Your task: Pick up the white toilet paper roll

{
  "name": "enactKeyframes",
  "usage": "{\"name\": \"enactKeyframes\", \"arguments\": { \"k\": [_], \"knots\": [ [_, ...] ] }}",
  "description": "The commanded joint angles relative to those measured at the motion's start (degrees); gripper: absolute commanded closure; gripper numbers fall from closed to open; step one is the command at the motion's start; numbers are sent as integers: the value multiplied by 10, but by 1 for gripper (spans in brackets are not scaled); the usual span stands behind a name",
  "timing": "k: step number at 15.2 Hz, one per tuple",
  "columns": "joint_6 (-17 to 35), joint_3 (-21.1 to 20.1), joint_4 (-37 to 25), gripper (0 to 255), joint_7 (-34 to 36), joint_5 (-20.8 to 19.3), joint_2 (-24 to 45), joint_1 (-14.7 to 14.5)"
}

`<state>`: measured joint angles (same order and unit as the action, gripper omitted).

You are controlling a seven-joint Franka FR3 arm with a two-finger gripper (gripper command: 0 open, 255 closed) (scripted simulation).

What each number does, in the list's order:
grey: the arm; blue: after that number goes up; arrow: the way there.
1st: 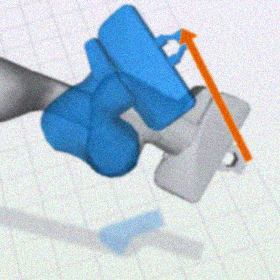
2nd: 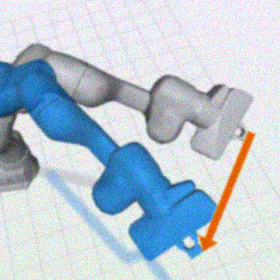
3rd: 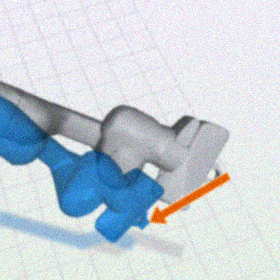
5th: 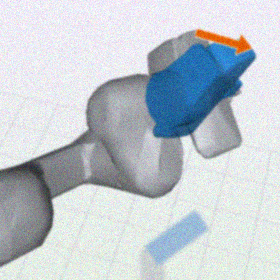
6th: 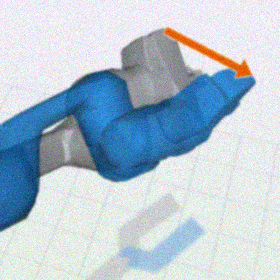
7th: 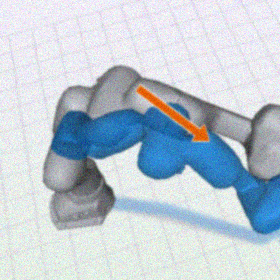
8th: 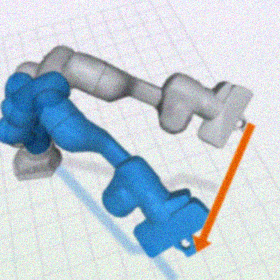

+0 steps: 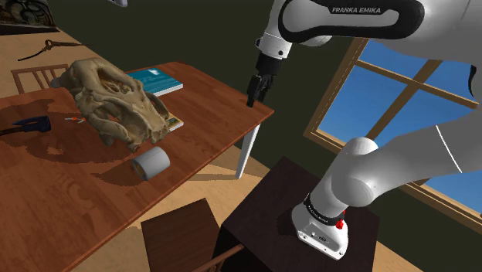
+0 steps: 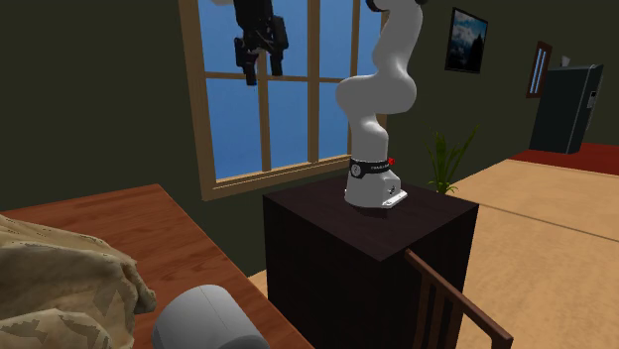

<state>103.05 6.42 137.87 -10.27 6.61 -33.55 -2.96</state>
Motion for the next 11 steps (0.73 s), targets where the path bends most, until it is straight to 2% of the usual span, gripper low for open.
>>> {"name": "enactKeyframes", "arguments": {
  "k": [1, 6, 11],
  "knots": [
    [36, 21, 4, 0, -22, 34, 38, -9],
    [99, 65, -6, 0, -92, 140, 143, -40],
    [125, 95, -42, 0, -184, 276, 261, -69]
  ]
}}
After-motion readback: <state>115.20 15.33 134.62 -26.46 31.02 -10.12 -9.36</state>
